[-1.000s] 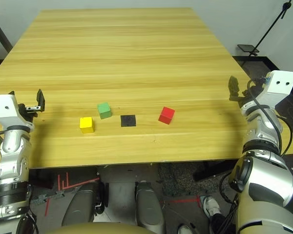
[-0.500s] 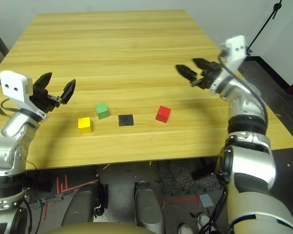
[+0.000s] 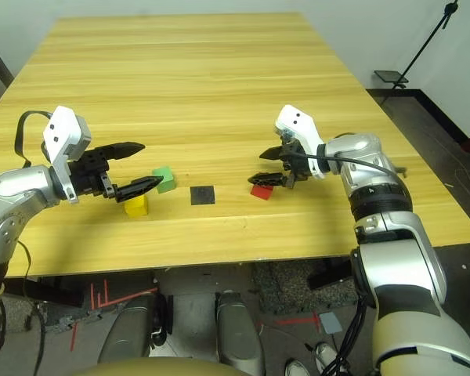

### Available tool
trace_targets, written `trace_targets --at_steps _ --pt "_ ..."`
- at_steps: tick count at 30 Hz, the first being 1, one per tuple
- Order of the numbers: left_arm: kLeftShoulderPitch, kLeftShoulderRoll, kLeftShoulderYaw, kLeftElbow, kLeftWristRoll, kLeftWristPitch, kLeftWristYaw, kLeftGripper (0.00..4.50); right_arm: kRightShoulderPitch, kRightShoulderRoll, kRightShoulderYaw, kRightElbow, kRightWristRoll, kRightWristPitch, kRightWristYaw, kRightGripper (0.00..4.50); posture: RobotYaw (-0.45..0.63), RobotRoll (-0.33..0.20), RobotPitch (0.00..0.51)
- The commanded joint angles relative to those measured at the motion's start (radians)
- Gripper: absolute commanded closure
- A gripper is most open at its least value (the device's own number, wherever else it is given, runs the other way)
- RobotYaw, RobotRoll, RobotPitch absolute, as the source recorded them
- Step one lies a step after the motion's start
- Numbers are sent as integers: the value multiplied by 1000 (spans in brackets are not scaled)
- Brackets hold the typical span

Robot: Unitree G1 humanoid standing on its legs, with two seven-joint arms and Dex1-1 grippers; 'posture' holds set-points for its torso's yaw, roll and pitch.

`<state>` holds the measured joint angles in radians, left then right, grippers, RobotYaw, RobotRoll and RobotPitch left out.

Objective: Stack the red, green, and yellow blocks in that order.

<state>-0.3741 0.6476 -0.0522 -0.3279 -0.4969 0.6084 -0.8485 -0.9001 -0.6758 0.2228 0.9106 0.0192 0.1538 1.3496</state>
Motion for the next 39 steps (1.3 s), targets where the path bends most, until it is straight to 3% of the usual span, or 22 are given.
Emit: trace_targets --at_steps 1,9,12,17,18,27,39 --pt "27 21 -12 -16 20 -5 -11 46 -21 16 9 50 -29 -31 21 0 304 -200 106" --pt "66 40 -4 -35 24 -3 -13 46 -37 52 24 129 -94 -59 1 0 344 -194 117" --pt "74 49 -1 -42 25 0 -12 0 -47 57 30 154 -122 -61 -1 558 356 -192 120" --pt "83 65 13 -53 19 6 -7 0 -75 65 50 120 -154 -33 38 2318 374 -193 111" --pt "84 68 15 -54 18 7 -8 0 -82 69 57 89 -152 -20 66 2453 375 -194 108" --pt "34 77 2 -34 23 40 -9 0 -14 187 150 -381 -92 194 223 2443 398 -209 83" --pt "5 80 4 -54 39 75 18 0 -23 268 208 -314 -132 92 144 2443 475 -214 71"
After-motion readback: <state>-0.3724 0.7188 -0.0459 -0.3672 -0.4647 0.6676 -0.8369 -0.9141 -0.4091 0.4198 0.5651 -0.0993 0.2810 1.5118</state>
